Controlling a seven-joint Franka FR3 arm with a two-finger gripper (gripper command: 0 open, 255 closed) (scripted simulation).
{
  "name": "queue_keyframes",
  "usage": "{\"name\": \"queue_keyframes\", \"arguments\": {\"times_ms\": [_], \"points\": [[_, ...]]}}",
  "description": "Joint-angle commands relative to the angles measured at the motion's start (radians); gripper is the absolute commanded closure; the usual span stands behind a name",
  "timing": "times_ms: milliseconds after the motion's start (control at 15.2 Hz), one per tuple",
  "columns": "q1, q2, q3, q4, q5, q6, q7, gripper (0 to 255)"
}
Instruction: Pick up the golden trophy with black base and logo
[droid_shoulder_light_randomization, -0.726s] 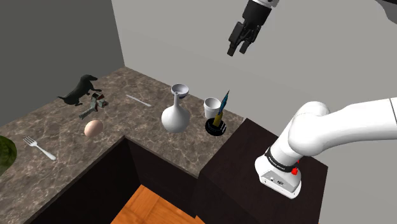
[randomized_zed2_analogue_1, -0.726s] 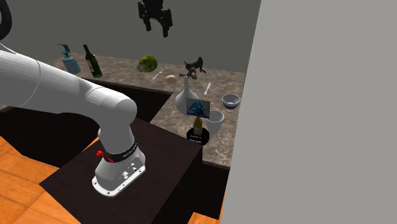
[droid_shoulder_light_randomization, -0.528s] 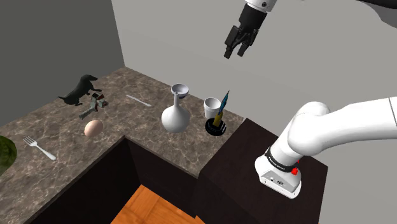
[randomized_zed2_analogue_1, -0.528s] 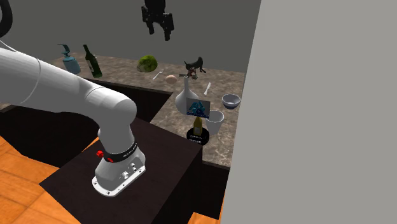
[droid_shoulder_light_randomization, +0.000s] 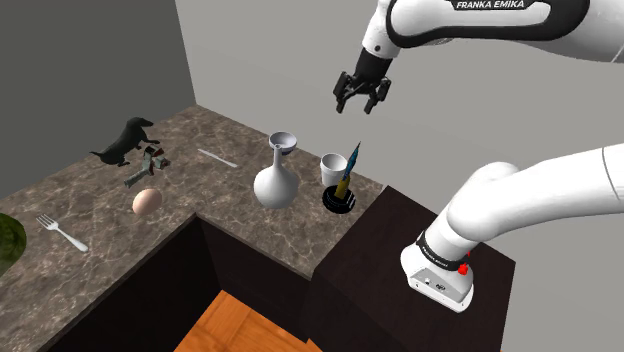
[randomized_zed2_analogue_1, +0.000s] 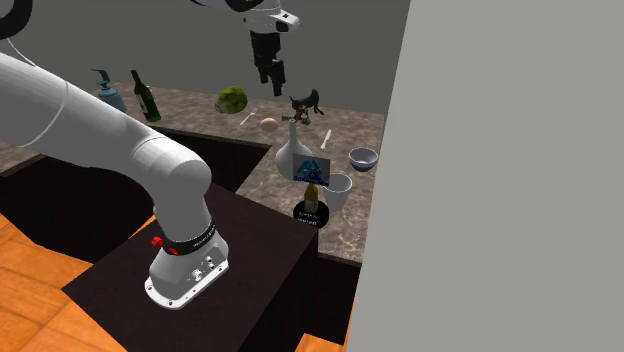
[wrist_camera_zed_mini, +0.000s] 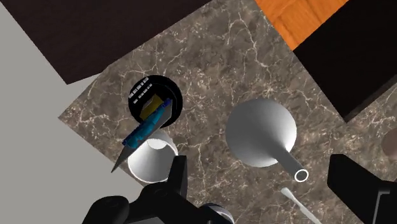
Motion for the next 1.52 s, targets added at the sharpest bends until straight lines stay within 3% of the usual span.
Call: {"name": "queue_keyframes", "arguments": {"times_ms": [0,990,1452], "points": [[-0.033,0.031,0.016,-0.033,-0.002,0.057,0.084,0],[-0.272,0.347,0.097,-0.227,-0.05,0.476,0.692,0],[-0.279,0.429,0.102,-0.255,-0.059,0.584,0.709,0]]}}
